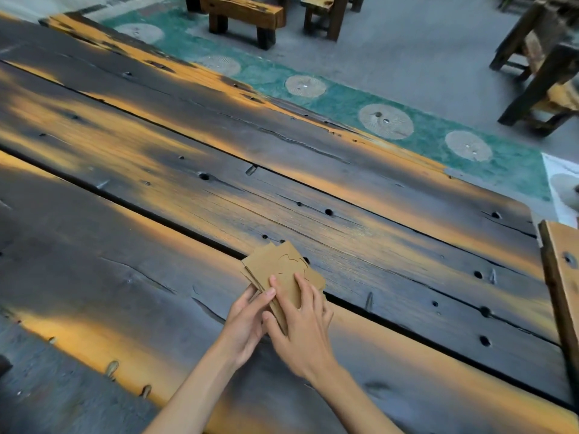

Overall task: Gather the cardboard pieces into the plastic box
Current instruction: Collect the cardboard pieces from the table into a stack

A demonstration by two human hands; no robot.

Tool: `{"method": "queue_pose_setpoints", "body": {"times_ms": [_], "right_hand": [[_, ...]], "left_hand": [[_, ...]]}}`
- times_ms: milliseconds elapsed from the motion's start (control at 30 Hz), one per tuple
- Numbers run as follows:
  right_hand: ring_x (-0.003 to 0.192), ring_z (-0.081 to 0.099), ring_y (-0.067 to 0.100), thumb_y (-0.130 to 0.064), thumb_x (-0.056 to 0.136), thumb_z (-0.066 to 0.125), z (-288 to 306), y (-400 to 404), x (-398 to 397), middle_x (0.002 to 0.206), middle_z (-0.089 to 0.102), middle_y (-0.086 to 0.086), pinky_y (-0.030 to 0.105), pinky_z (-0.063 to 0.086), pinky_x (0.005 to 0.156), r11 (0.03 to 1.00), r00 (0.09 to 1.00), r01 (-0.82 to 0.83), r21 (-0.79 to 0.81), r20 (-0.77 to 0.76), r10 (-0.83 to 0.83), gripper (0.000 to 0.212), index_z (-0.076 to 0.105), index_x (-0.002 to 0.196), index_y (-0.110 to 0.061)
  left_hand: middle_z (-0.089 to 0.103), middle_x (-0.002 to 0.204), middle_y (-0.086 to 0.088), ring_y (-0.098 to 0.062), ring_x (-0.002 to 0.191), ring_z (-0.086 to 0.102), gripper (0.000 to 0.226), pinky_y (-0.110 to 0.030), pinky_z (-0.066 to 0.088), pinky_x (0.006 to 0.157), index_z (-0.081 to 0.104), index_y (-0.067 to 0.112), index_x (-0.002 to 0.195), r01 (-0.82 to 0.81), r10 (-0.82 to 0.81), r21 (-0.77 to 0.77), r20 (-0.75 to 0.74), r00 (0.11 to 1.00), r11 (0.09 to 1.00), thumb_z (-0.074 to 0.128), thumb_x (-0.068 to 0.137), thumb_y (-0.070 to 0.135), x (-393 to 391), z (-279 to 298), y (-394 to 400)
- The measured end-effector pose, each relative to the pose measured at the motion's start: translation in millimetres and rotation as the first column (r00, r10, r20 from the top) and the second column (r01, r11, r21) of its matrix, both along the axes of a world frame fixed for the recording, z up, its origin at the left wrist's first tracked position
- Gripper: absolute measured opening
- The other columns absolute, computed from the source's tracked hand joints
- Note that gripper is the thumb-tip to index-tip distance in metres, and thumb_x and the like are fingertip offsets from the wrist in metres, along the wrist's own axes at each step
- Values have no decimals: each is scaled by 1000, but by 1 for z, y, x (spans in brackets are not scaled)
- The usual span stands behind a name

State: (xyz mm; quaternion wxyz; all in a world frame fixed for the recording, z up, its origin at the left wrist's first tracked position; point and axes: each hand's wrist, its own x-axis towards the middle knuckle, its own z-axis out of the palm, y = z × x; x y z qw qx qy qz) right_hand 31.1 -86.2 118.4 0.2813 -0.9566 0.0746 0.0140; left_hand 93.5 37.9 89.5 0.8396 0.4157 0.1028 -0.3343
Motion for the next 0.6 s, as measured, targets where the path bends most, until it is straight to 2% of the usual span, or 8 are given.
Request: {"method": "queue_pose_setpoints", "body": {"times_ms": [100,167,233,333,400,433,500,600], "right_hand": [[145,21,13,-55,96,46,8,-19,-15,159,29,-7,43,25,116,974,994,91,206,35,-100,54,44,148,-41],[140,29,11,-43,95,58,11,-30,-28,152,36,-6,39,28,117,928,956,235,288,104,-274,51,49,145,-32],[139,31,8,-34,94,68,10,-41,-42,149,37,-6,36,29,117,813,880,413,410,50,-473,57,43,146,-30],[134,45,9,-26,90,77,11,-54,-59,147,44,-3,42,40,116,419,743,583,696,-249,-621,70,35,146,-30],[124,62,17,-17,91,76,8,-62,-72,138,62,3,51,51,106,135,689,575,807,-389,-611,62,41,140,-28],[116,68,19,-12,91,74,7,-66,-80,130,69,4,53,57,98,58,682,557,829,-416,-602,57,45,138,-27],[107,73,20,-6,93,71,3,-77,-100,120,75,2,54,61,87,20,682,540,841,-424,-596,54,49,135,-30],[111,72,26,-5,93,70,-2,-95,-128,121,75,7,59,58,91,41,659,576,816,-435,-613,61,44,141,-34]], "left_hand": [[71,125,-15,-26,102,73,53,-40,62,76,56,8,139,-56,56,-6,-60,997,998,70,89,13,-11,-5,-7],[72,123,-17,-26,98,75,53,-39,62,71,55,6,138,-63,62,-2,-82,995,998,69,87,13,-19,-5,-13],[70,128,-18,-28,105,73,53,-41,62,75,55,8,137,-46,45,-3,-74,996,999,69,86,14,-26,-5,-21],[67,133,-19,-32,114,70,52,-43,61,80,53,10,139,11,-12,-23,-73,997,1000,67,88,13,-39,-3,-38],[66,134,-19,-34,117,68,50,-44,61,81,53,10,138,64,-66,-33,-77,995,997,65,89,10,-51,-3,-51],[67,133,-19,-35,118,67,49,-44,61,82,53,10,137,94,-97,-33,-80,992,995,65,89,8,-58,-3,-58],[67,132,-19,-35,118,67,48,-46,61,84,54,8,134,159,-159,-6,-82,984,987,66,87,7,-72,-5,-68],[69,129,-20,-34,117,68,50,-50,58,93,55,2,130,254,-245,94,-93,965,963,71,84,12,-83,-9,-73]]}}
